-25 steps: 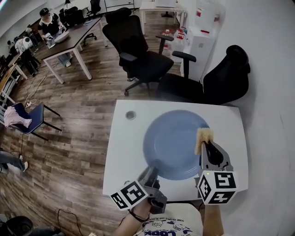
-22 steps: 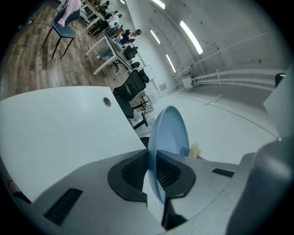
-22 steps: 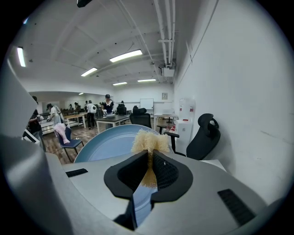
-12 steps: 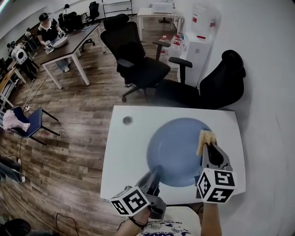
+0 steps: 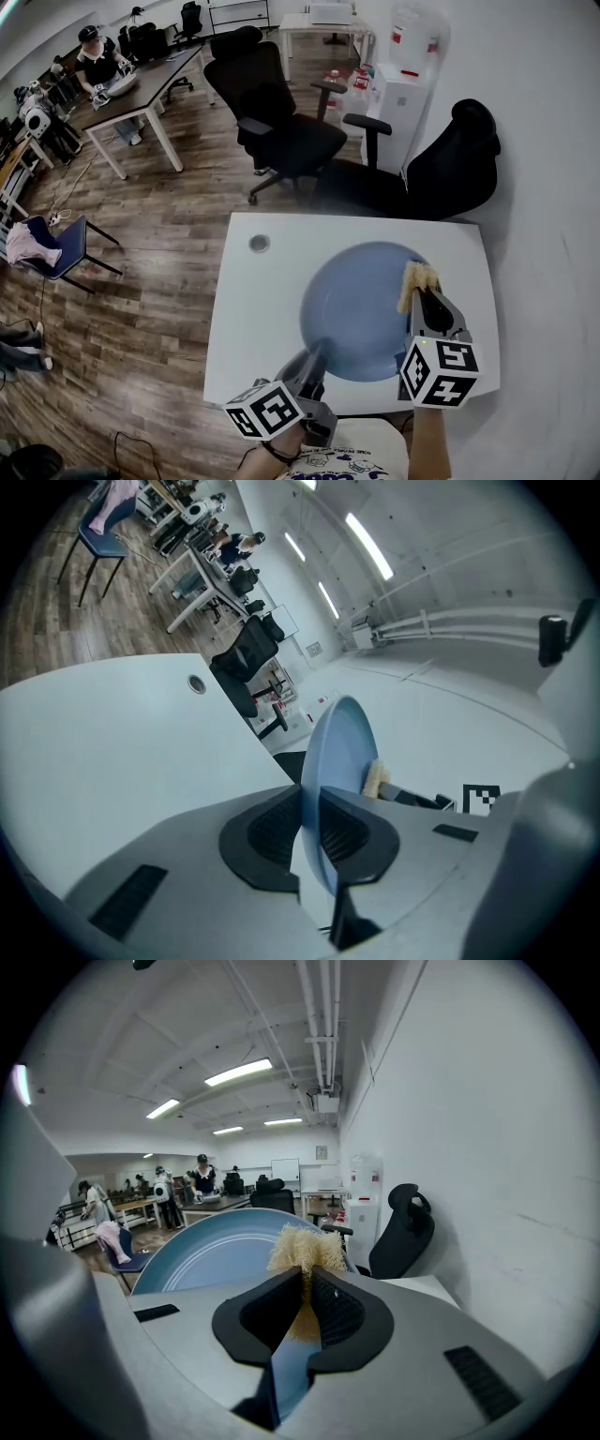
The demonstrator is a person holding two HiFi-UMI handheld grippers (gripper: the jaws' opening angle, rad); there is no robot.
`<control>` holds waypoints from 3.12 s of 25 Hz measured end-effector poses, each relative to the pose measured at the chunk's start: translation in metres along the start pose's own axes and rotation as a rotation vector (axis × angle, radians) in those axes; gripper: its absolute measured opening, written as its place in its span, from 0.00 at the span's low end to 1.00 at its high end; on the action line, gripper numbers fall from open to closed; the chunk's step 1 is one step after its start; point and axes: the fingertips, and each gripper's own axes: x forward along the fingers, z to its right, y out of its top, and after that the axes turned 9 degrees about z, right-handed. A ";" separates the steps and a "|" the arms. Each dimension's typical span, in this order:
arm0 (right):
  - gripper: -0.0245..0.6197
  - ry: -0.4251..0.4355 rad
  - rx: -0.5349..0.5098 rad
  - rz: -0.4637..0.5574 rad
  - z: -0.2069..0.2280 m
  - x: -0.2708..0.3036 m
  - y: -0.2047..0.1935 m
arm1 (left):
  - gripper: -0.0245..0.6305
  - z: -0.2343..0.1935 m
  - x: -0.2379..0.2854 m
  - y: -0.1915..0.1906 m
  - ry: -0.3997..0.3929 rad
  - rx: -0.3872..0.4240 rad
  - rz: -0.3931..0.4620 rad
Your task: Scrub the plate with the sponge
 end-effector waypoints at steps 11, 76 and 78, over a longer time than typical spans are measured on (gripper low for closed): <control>0.11 0.020 0.022 -0.026 -0.005 0.011 -0.001 | 0.08 -0.001 0.002 -0.001 0.000 0.024 -0.011; 0.11 0.537 -0.192 -0.244 -0.171 0.015 -0.050 | 0.09 -0.020 0.000 0.004 0.061 -0.007 0.000; 0.11 0.543 -0.192 -0.248 -0.172 0.012 -0.052 | 0.10 -0.020 -0.002 0.005 0.061 -0.008 0.002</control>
